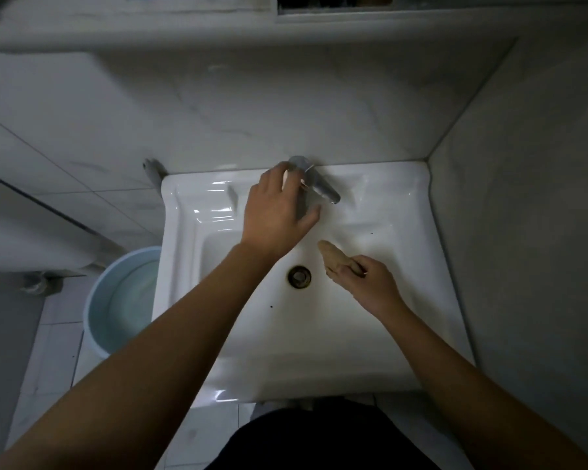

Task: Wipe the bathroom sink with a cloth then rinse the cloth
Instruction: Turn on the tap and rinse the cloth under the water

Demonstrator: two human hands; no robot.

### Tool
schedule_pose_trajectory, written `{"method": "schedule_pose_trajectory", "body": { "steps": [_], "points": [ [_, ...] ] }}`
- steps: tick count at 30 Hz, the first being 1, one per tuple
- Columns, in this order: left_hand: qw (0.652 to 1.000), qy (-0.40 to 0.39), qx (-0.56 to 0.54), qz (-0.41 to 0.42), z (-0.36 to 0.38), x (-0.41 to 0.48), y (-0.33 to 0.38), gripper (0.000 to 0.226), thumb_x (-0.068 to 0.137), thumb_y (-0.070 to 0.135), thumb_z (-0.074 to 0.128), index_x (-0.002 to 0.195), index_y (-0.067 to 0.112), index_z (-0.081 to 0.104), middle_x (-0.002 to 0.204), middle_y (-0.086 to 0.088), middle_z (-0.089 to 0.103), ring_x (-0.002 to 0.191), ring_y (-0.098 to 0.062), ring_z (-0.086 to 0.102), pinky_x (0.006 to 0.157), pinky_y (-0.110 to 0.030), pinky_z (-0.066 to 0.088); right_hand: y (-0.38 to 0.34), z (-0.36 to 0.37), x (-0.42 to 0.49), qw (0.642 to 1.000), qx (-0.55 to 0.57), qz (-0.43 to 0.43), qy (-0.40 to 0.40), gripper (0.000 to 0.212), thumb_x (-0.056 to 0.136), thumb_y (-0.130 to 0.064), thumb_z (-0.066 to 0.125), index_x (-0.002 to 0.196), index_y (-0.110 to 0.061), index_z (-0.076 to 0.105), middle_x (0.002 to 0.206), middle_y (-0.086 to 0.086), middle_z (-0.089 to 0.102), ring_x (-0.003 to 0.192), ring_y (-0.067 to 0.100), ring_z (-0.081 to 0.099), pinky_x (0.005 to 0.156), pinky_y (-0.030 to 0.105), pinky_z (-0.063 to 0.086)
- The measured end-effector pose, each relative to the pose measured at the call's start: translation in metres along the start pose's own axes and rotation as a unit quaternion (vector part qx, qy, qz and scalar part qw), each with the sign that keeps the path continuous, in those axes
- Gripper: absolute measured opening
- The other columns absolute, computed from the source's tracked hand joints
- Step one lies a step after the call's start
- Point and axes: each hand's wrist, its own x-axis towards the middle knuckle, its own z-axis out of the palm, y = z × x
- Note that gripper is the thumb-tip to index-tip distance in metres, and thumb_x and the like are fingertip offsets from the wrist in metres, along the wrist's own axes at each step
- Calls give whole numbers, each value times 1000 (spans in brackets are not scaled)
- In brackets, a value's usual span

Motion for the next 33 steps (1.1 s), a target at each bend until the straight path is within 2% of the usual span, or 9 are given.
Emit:
{"method": "schedule_pose_trajectory", "body": {
  "steps": [3,5,8,10,14,18,27,30,33],
  "points": [
    [998,-35,39,40,20,15,4,69,83,56,63,134,11,56,142,-13,52,133,-31,48,107,-41,44,8,2,2,1000,8,11,-6,28,80,-46,61,71,-19,56,69,5,64,64,22,61,58,35,47],
    [998,-19,41,43,30,16,4,66,83,54,64,131,9,59,139,-15,54,131,-32,49,104,-39,45,14,1,1,1000,6,13,-7,28,80,-47,59,68,-22,55,65,0,60,61,18,57,57,31,43],
    [999,3,44,28,34,19,6,56,88,48,62,128,8,61,135,-16,56,122,-33,54,99,-39,49,23,0,-1,1000,6,21,-9,31,81,-48,58,73,-17,59,67,7,62,59,19,57,55,31,40],
    [998,-6,61,28,33,24,6,53,90,47,60,126,8,62,133,-17,58,117,-35,56,96,-41,51,28,0,-2,1000,10,26,-13,30,83,-45,59,73,-17,59,66,7,61,58,18,56,55,32,40],
    [995,-30,91,36,28,31,5,51,93,48,59,123,8,64,130,-18,60,112,-36,58,90,-43,54,35,3,-4,999,24,37,-16,30,86,-41,62,63,-26,50,56,-5,51,53,14,50,54,31,38],
    [994,-48,99,29,26,32,6,50,95,46,55,128,9,61,132,-17,59,116,-35,58,92,-42,53,35,6,-6,999,26,40,-16,31,87,-40,63,64,-24,51,57,-3,52,54,15,50,55,31,37],
    [997,-73,37,1,14,40,1,47,95,42,56,131,12,56,138,-12,56,122,-32,54,81,-40,52,30,8,-11,999,12,41,-20,30,89,-36,63,63,-26,52,58,-5,52,54,12,49,53,28,36],
    [997,-78,15,-5,9,43,0,48,95,44,57,132,14,55,134,-9,58,120,-29,54,84,-38,51,28,9,-14,999,17,45,-19,33,89,-34,63,62,-24,49,56,-4,50,52,14,47,54,29,36],
    [995,-90,-36,-22,4,44,-2,49,93,38,59,135,14,54,133,-9,58,121,-29,53,95,-43,51,26,9,-16,998,21,51,-27,28,90,-33,62,71,-12,59,65,5,57,61,19,54,59,33,40]
  ]
}}
